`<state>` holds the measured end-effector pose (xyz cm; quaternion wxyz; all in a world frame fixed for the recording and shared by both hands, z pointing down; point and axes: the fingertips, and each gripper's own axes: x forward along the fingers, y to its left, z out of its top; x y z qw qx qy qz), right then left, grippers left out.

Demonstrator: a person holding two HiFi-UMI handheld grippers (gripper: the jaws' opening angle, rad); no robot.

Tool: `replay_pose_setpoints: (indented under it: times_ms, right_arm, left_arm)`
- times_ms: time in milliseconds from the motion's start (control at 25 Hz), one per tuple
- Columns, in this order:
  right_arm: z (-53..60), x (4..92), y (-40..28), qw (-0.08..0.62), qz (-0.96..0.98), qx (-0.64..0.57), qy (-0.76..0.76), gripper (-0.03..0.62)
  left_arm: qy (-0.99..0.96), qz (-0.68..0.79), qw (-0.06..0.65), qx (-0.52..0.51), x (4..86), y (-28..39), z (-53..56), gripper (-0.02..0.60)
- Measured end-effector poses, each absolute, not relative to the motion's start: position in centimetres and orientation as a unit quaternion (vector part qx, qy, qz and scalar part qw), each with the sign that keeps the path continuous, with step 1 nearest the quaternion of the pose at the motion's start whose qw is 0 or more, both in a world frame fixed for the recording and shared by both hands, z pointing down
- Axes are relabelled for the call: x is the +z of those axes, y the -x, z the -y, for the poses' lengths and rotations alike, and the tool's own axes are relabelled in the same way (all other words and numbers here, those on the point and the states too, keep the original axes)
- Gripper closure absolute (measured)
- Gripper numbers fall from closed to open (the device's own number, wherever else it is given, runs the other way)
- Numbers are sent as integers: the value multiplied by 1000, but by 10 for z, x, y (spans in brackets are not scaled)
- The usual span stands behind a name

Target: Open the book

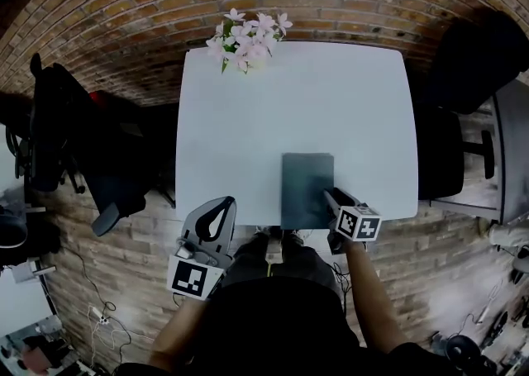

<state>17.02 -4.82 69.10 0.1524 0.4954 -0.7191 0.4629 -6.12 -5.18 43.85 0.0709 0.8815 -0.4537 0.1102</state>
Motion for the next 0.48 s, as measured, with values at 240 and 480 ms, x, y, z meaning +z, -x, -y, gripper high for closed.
replay_pose_setpoints:
  times_ms: [240, 480]
  right_arm:
    - [48, 688, -172, 144, 725, 472, -481, 448]
    - [53, 683, -172, 98, 722, 496, -472, 516]
  left_arm:
    - [-878, 457, 86, 110, 442, 62, 50, 555]
    - [-879, 455, 87, 111, 445, 59, 51, 555]
